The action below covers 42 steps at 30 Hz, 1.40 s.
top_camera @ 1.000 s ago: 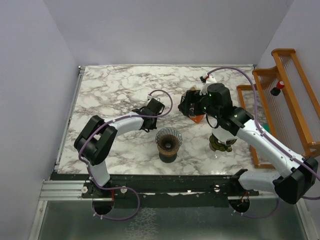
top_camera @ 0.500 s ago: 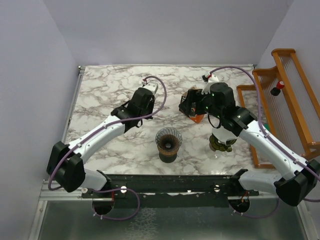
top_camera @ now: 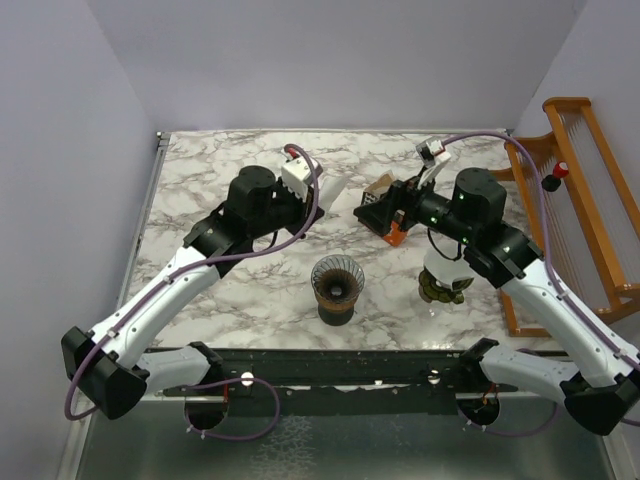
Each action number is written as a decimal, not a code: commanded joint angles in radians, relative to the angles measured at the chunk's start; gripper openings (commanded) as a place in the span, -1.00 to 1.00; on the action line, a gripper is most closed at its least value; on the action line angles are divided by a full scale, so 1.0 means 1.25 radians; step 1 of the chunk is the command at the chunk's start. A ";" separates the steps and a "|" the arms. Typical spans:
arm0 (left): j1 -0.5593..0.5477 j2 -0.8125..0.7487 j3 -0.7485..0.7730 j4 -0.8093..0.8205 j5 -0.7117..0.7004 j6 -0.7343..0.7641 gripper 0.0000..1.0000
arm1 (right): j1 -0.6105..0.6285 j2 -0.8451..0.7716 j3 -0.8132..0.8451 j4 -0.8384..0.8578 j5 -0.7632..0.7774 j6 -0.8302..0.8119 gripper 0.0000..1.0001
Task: Place the coffee filter in the dripper
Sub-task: Pick up the coffee filter from the center of the board.
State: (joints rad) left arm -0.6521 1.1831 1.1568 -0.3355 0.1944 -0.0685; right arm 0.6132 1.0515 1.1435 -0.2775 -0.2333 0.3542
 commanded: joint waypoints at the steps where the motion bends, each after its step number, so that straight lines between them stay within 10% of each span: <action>1: -0.002 -0.050 0.015 0.015 0.210 0.029 -1.00 | -0.006 -0.025 0.040 0.033 -0.125 -0.056 0.75; 16: -0.002 -0.108 -0.023 0.085 0.458 -0.047 -1.00 | -0.006 -0.034 0.090 0.039 -0.336 -0.089 0.28; 35: -0.002 -0.110 -0.049 0.155 0.480 -0.099 -1.00 | -0.006 -0.016 0.065 0.084 -0.424 -0.072 -0.48; 40: -0.002 -0.118 -0.054 0.164 0.485 -0.103 -1.00 | -0.005 -0.011 0.076 0.076 -0.428 -0.082 -0.99; 42: -0.002 -0.123 -0.057 0.160 0.459 -0.106 -0.73 | -0.005 -0.012 0.086 0.063 -0.427 -0.094 -0.99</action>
State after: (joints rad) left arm -0.6521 1.0565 1.1000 -0.1623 0.7631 -0.1860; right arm 0.6132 1.0332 1.2350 -0.1940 -0.7368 0.2596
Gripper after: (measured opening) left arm 0.021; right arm 0.015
